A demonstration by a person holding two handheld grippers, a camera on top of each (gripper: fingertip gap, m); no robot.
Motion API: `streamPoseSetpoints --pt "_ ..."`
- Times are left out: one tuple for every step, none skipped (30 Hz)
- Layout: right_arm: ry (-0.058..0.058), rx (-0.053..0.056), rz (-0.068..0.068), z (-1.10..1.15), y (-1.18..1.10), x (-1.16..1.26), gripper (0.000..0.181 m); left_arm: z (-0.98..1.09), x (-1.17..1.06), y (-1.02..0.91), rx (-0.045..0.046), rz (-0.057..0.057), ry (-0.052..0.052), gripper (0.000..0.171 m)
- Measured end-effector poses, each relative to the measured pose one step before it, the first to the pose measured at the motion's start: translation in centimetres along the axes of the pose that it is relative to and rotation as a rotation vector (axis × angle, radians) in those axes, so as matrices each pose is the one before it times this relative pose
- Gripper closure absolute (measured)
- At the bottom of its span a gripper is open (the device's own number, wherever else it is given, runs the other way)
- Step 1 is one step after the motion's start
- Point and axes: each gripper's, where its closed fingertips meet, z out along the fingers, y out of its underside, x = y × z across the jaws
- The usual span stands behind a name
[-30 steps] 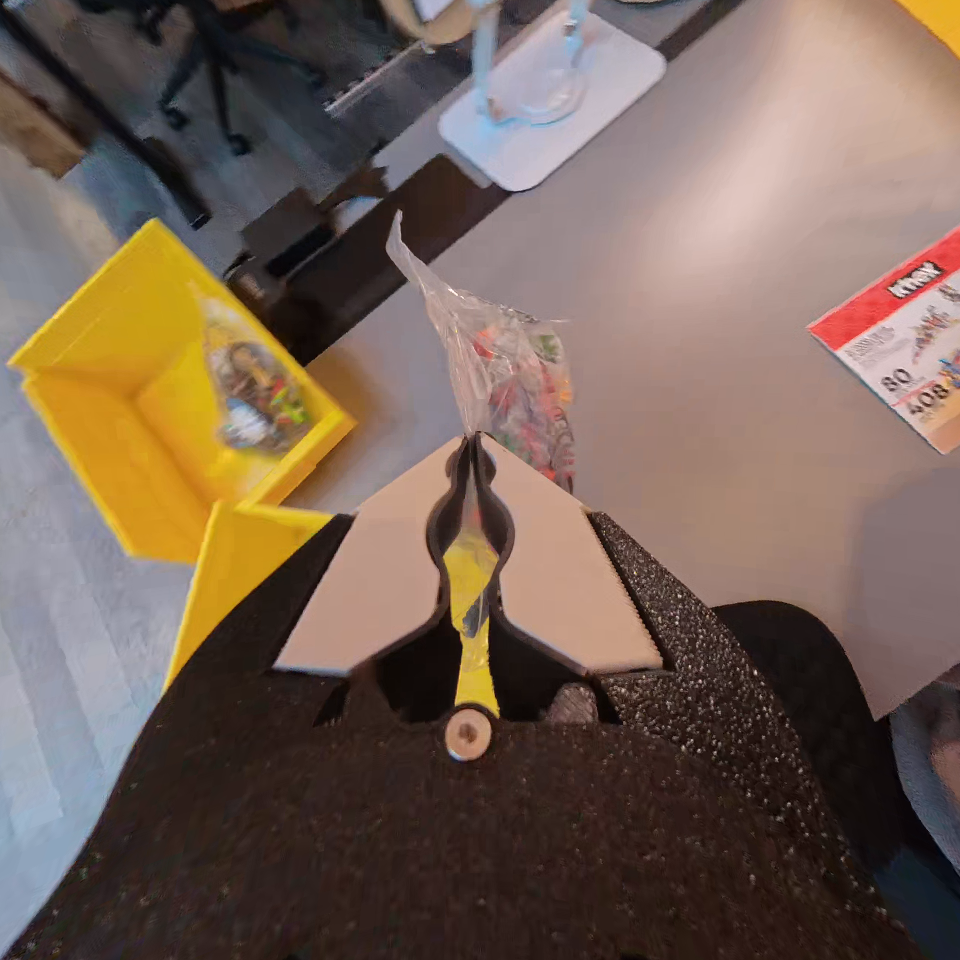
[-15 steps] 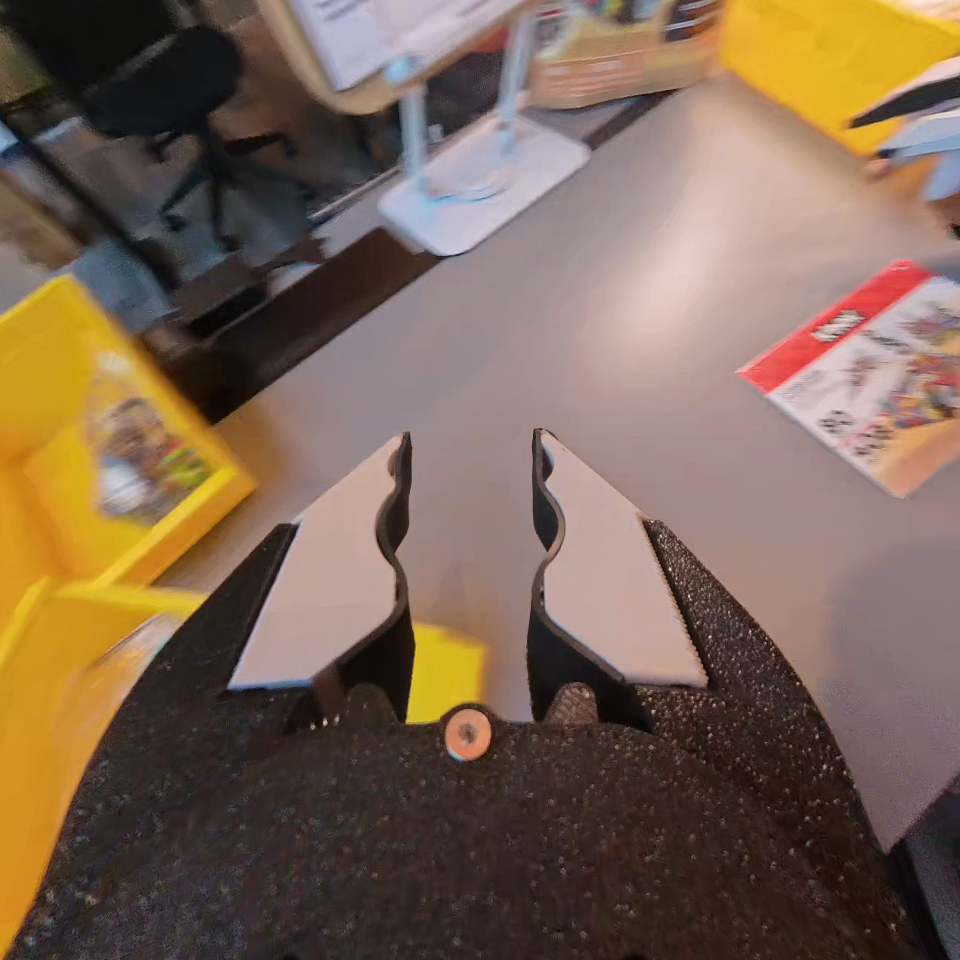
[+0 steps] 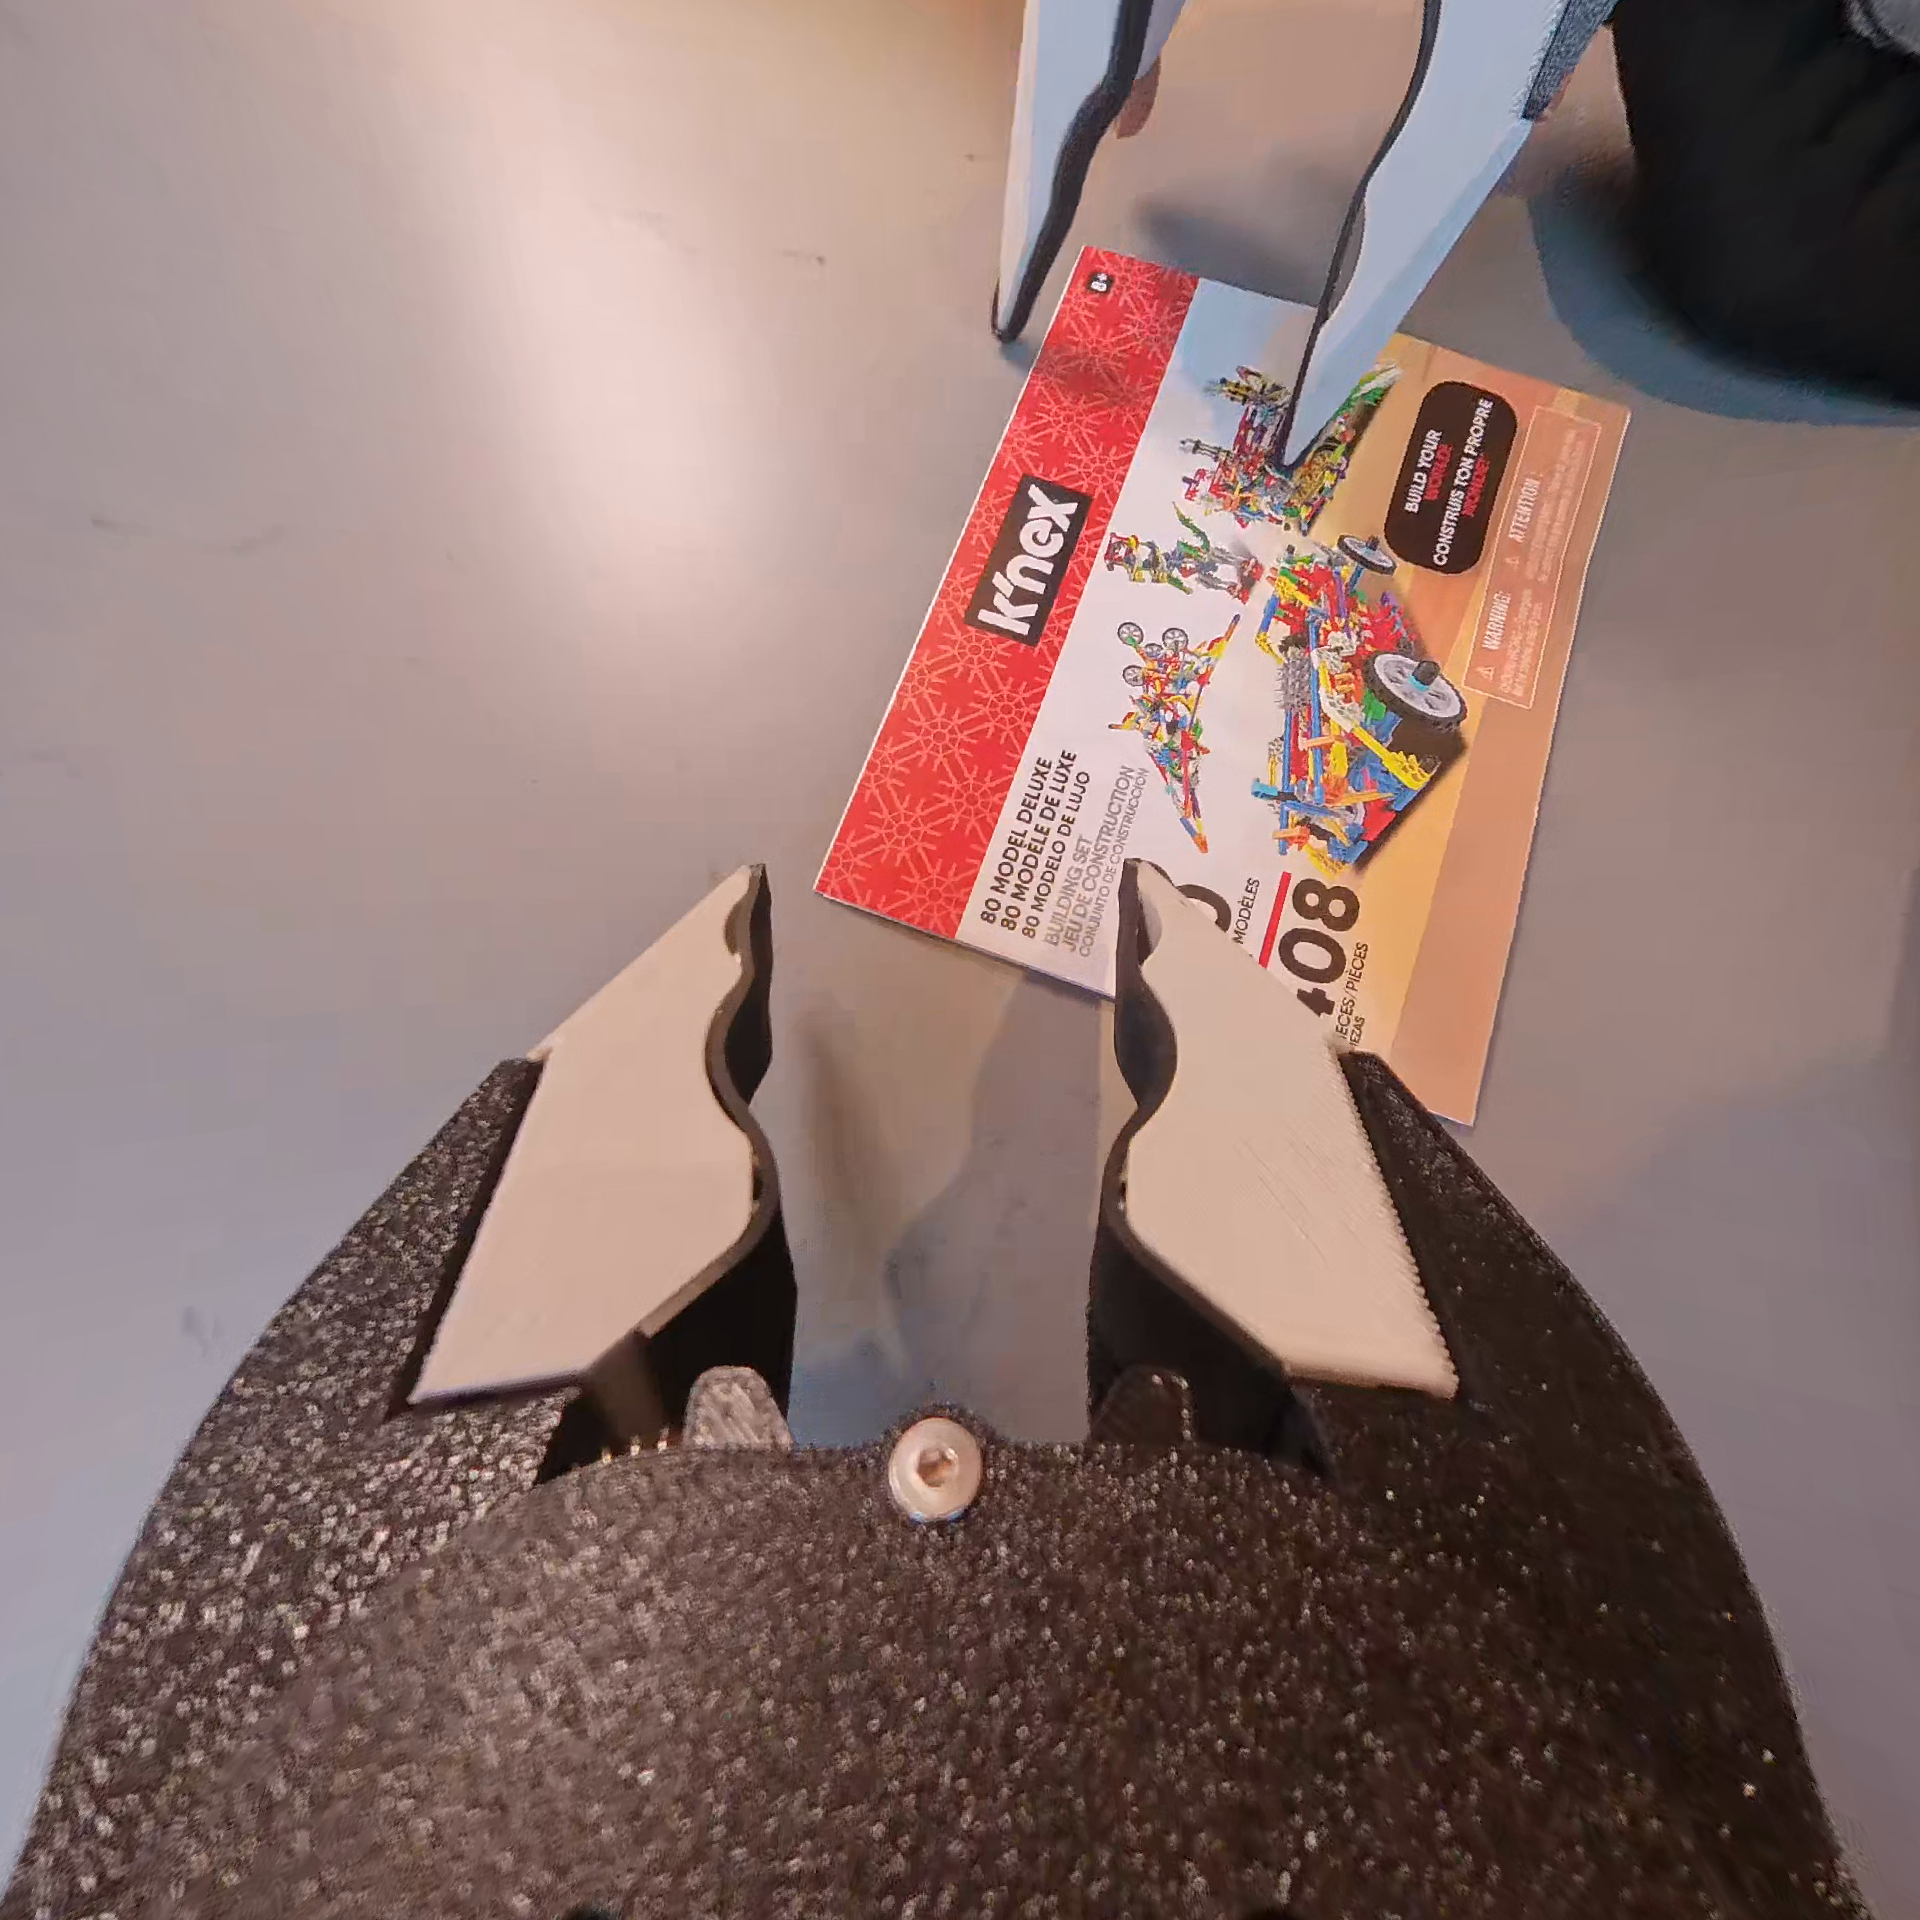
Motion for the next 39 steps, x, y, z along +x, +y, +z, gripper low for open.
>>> streamPoseSetpoints --pt "-0.0059 0.0077 -0.017 0.118 -0.283 -0.126 0.118 0.046 -0.101 0.253 0.00494 -0.0134 0.0076 0.106" --pt "-0.0051 0.0159 -0.0134 0.189 -0.401 -0.084 0.119 0.008 -0.14 0.273 -0.00084 -0.0101 0.0046 0.106" --pt "-0.0049 0.0214 -0.0109 0.237 -0.491 -0.112 0.126 -0.014 -0.15 0.312 -0.00681 -0.0057 0.0033 0.105" --pt "-0.0114 0.0201 -0.0112 0.219 -0.489 -0.227 0.14 -0.025 -0.007 0.323 -0.00964 -0.0021 0.0099 0.105" --pt "-0.0107 0.02 -0.0149 0.27 -0.485 -0.225 0.157 -0.022 0.156 0.337 -0.01085 0.0023 0.0184 0.105" --pt "-0.0149 0.022 -0.0151 0.36 -0.528 -0.313 0.171 -0.009 0.199 0.313 -0.00676 0.0089 0.0175 0.108" --pt "-0.0158 0.0177 -0.015 0.346 -0.441 -0.335 0.181 -0.038 0.062 0.21 0.00231 0.0154 0.0053 0.108" --pt "0.0066 0.0122 -0.0146 0.235 -0.341 0.022 0.181 -0.095 0.011 0.165 0.00449 0.0153 0.0005 0.112" --pt "0.0203 0.0018 -0.0146 0.08 -0.156 0.261 0.18 -0.109 0.044 0.123 0.00321 0.0069 0.0015 0.115" --pt "0.036 -0.0037 -0.0031 -0.097 -0.013 0.576 0.174 -0.088 -0.124 0.1 0.00173 -0.0035 -0.0098 0.119" --pt "0.0278 -0.0038 0.013 -0.28 0.082 0.576 0.162 -0.026 -0.362 0.067 0.0009 -0.0062 -0.0263 0.128" --pt "0.0188 0.0018 0.0243 -0.497 0.089 0.526 0.155 0.016 -0.306 0.051 -0.00068 0.0067 -0.027 0.137" --pt "0.0187 0.0074 0.0286 -0.631 0.097 0.584 0.144 0.025 -0.089 0.058 -0.00367 0.0241 -0.0167 0.139" --pt "0.0195 0.0017 0.0284 -0.632 0.249 0.614 0.132 -0.008 0.023 0.059 -0.00649 0.0262 -0.0087 0.139" --pt "0.023 -0.007 0.023 -0.488 0.408 0.67 0.125 -0.03 0.023 0.049 -0.00709 0.0139 -0.0017 0.14" --pt "0.0176 -0.0159 0.0176 -0.227 0.553 0.558 0.119 -0.039 0.011 0.022 -0.00581 0.0034 0.0019 0.14" --pt "0.0057 -0.0217 0.0125 0.073 0.625 0.315 0.115 -0.078 -0.068 0.047 -0.00572 0.0054 -0.0001 0.143" --pt "-0.0087 -0.0168 0.0112 0.337 0.504 0.029 0.114 -0.073 -0.092 0.053 -0.00366 0.0147 -0.0045 0.171" --pt "-0.0272 -0.0016 0.0106 0.519 0.233 -0.298 0.114 -0.001 -0.036 0.023 0.00191 0.0162 -0.0056 0.171" --pt "-0.0429 0.0226 0.019 0.382 -0.168 -0.488 0.121 -0.003 0.007 0.015 0.00041 0.015 -0.0054 0.171" --pt "-0.0143 0.0278 0.0218 0.128 -0.286 -0.036 0.121 -0.026 -0.014 0.013 -0.00316 0.0154 -0.0078 0.171" --pt "0.0164 0.0029 -0.0042 0.003 0.039 0.34 0.128 -0.014 -0.011 0.004 -0.00492 0.016 -0.0094 0.171" --pt "0.0078 0.0015 -0.0046 0.016 -0.013 0.162 0.131 -0.009 -0.004 0.002 -0.00413 0.0153 -0.0088 0.171" --pt "0.0037 0.0002 0.0077 0.015 -0.022 0.113 0.134 -0.018 -0.001 0.004 -0.00146 0.0095 -0.0054 0.171" --pt "0.0028 0.0026 0.006 0.017 -0.02 0.097 0.136 -0.022 0.004 0.023 0.00106 -0.002 0.0018 0.171" --pt "0.0023 0.0049 0.0036 0.021 -0.037 0.033 0.138 -0.037 -0.001 0.054 0.00361 -0.0144 0.0087 0.171" --pt "0.0034 0.0048 0.0006 0.033 -0.05 0.001 0.14 -0.054 0.019 0.072 0.00694 -0.0234 0.0151 0.171" --pt "0.003 0.003 -0.0037 0.041 -0.048 -0.071 0.141 -0.075 0.051 0.063 0.0098 -0.0298 0.0199 0.171" --pt "0.0023 0.0026 -0.0058 0.052 -0.061 -0.093 0.142 -0.095 -0.016 0.062 0.00964 -0.0292 0.0156 0.171" --pt "0.0024 0.0026 -0.0042 0.075 -0.106 -0.087 0.144 -0.106 -0.071 0.082 0.00587 -0.0198 0.0065 0.171" --pt "0.001 0.0041 -0.0066 0.101 -0.131 -0.108 0.147 -0.082 -0.089 0.079 0.00219 -0.0074 -0.0026 0.171" --pt "-0.0018 0.006 -0.0103 0.117 -0.178 -0.169 0.152 -0.042 -0.102 0.059 -0.00036 0.0038 -0.009 0.171" --pt "-0.0017 0.0032 -0.006 0.114 -0.126 -0.117 0.152 -0.021 -0.054 0.031 -0.00163 0.0092 -0.0105 0.171" --pt "0.0003 -0.0013 0.0003 0.01 -0.02 -0.002 0.152 0.003 -0.008 0.021 -0.00197 0.0081 -0.0086 0.171" --pt "0.0021 0.002 0.0001 -0.002 -0.008 0.066 0.154 0.002 0.002 0.002 -0.00126 0.004 -0.0063 0.171" --pt "0.0036 0.0041 0.0026 -0.002 -0.003 0.103 0.156 0.011 0.004 0.004 -0.00042 -0.0006 -0.0035 0.171" --pt "0.0041 0.0032 0.0034 0.005 -0.007 0.108 0.158 -0.001 0.002 -0.003 0.0006 -0.0034 -0.0011 0.171" --pt "0.0067 0.0017 -0.0004 0.002 0.005 0.152 0.162 0.0 -0.014 -0.009 0.00164 -0.0034 0.0002 0.171" --pt "0.0086 0.0001 -0.0031 -0.014 0.015 0.149 0.168 0.002 -0.021 -0.004 0.00244 -0.003 -0.0002 0.171"
